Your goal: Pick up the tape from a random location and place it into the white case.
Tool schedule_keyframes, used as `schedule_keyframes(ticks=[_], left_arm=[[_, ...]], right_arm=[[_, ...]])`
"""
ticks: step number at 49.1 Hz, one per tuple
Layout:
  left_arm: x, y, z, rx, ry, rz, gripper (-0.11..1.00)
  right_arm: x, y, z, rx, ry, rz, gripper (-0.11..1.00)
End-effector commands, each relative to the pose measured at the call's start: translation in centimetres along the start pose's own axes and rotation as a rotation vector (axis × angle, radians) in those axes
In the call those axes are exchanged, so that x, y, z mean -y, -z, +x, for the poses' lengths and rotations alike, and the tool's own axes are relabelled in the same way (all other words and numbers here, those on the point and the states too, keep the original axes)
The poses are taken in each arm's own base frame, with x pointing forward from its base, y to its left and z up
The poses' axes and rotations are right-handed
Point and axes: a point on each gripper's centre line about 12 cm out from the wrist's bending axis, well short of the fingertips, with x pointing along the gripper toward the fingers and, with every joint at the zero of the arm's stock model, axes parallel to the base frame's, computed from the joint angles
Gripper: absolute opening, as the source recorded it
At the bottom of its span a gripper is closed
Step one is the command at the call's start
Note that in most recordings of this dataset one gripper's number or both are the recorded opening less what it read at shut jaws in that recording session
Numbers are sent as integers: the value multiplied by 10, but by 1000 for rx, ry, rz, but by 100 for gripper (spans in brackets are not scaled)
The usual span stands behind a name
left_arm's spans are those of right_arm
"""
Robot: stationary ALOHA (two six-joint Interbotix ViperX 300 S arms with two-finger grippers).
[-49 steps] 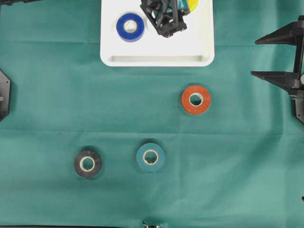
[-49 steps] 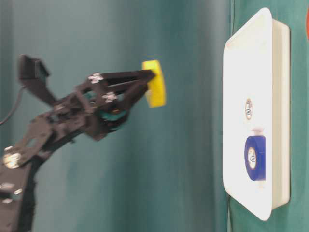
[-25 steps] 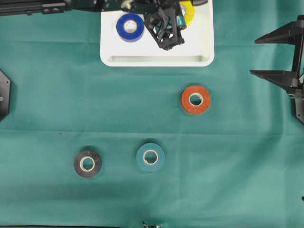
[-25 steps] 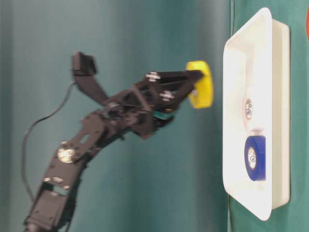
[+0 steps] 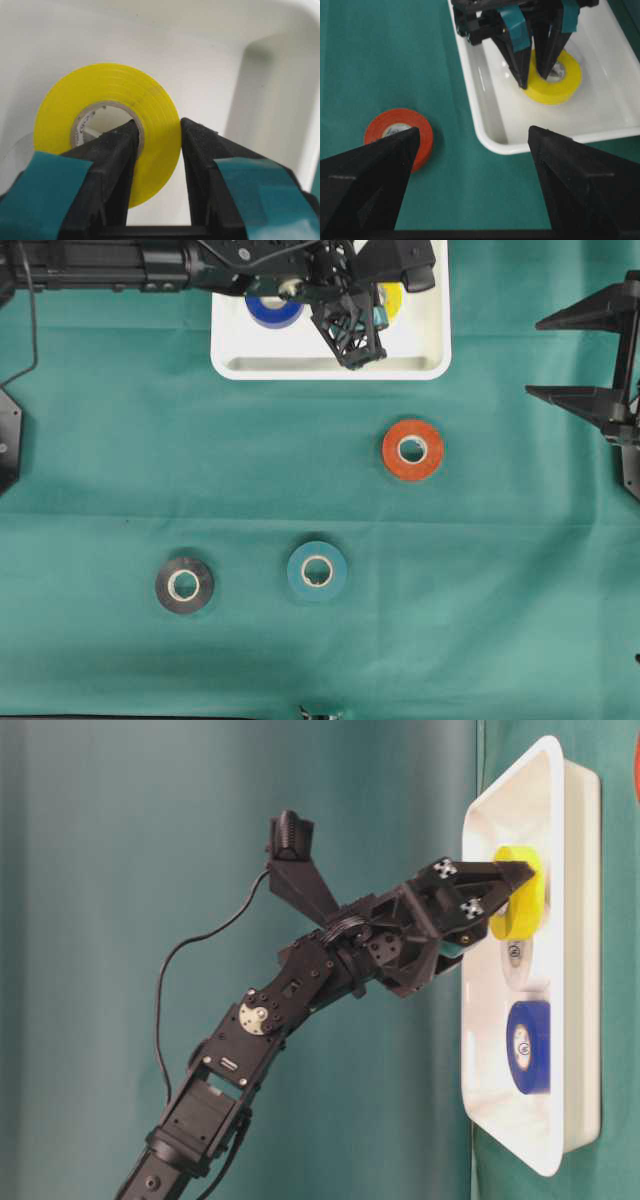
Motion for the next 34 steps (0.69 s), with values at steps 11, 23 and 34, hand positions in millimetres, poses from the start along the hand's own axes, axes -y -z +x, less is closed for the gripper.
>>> schedule_keyframes(ticks=[11, 23, 34], left_arm=[[0, -14, -10, 49, -1, 1, 23], [1, -14, -10, 38, 0, -1, 24], [2, -14, -10, 39, 5, -11, 82]], right_arm=[[1, -4, 0, 10, 6, 3, 85], [1, -4, 0, 11, 8, 2, 85], [1, -5, 0, 11, 8, 4, 85]])
